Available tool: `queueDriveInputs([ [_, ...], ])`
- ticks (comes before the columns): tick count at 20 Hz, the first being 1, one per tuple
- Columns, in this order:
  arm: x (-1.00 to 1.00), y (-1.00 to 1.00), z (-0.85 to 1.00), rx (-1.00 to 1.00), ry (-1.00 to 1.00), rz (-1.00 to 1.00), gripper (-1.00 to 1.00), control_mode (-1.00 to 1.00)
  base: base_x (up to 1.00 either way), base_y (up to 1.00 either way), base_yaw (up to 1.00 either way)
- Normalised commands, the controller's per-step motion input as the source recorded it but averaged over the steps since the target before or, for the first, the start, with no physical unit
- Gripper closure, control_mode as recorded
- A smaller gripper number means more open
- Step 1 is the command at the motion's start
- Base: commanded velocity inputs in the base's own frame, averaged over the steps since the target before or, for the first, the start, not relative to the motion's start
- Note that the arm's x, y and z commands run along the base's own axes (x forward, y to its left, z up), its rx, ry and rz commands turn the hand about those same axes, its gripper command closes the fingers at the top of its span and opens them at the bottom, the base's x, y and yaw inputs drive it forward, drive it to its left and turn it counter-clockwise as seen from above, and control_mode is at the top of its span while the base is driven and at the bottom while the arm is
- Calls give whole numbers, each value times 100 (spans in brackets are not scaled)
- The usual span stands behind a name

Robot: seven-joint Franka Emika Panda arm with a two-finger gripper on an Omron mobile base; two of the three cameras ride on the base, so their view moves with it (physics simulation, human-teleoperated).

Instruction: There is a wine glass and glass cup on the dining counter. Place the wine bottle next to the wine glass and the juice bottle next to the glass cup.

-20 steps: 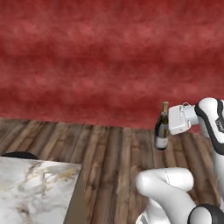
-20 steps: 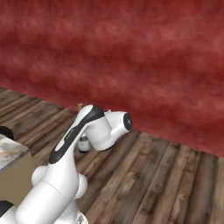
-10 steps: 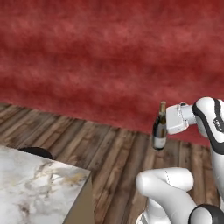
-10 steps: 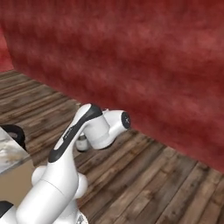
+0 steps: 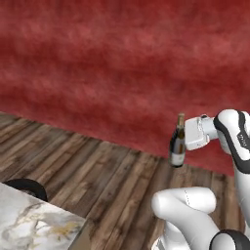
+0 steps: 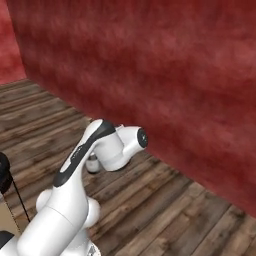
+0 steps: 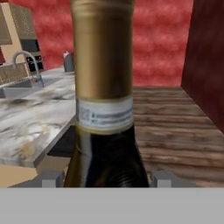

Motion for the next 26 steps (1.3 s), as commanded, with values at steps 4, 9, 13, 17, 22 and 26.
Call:
queueDriveInputs([
  [4, 0, 0, 0, 0, 0, 0, 100, 100, 52, -15, 43],
  [9, 0, 0, 0, 0, 0, 0, 100, 100, 48, -14, 46],
  [13, 0, 0, 0, 0, 0, 0, 100, 100, 52, -14, 41],
  [17, 0, 0, 0, 0, 0, 0, 100, 100, 53, -19, 31],
  [22, 0, 0, 0, 0, 0, 0, 100, 100, 59, -21, 27],
  [26, 0, 0, 0, 0, 0, 0, 100, 100, 60, -21, 29],
])
